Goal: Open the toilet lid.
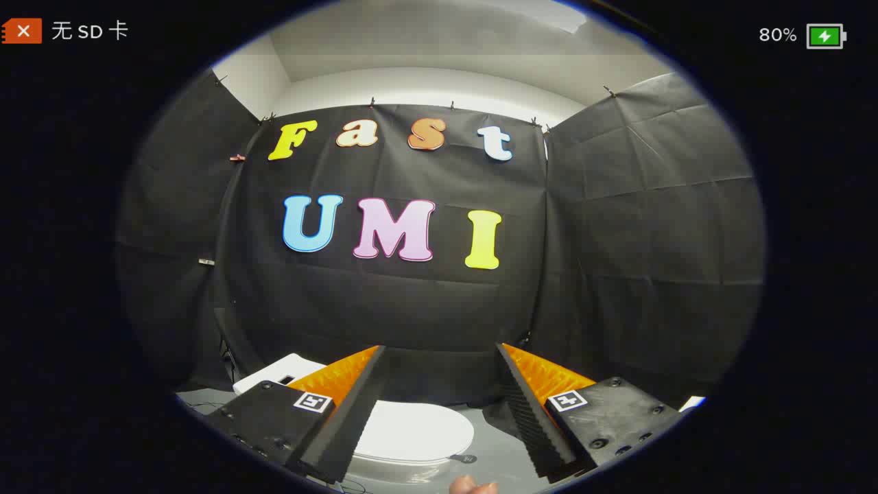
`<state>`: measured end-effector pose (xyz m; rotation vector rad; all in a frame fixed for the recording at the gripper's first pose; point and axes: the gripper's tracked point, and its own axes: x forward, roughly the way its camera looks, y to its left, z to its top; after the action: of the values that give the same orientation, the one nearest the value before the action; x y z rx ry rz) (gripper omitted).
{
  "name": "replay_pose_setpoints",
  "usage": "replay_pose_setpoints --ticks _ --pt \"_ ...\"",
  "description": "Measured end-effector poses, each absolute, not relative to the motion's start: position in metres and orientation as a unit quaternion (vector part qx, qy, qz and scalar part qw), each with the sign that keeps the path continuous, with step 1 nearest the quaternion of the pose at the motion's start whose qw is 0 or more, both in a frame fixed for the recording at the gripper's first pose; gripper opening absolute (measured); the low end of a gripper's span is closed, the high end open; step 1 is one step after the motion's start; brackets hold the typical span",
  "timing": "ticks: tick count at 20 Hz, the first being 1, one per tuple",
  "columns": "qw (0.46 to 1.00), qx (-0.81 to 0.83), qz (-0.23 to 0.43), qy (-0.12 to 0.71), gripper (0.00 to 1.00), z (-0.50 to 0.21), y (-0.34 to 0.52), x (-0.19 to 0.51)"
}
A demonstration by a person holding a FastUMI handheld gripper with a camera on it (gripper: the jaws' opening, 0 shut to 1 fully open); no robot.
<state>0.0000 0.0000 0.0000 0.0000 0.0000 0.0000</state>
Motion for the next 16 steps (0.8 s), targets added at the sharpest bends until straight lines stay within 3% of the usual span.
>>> replay_pose_setpoints --ticks 16 --pt "1.000 0.002 -0.008 0.001 0.98 -0.0018 -0.0053 -0.0049"
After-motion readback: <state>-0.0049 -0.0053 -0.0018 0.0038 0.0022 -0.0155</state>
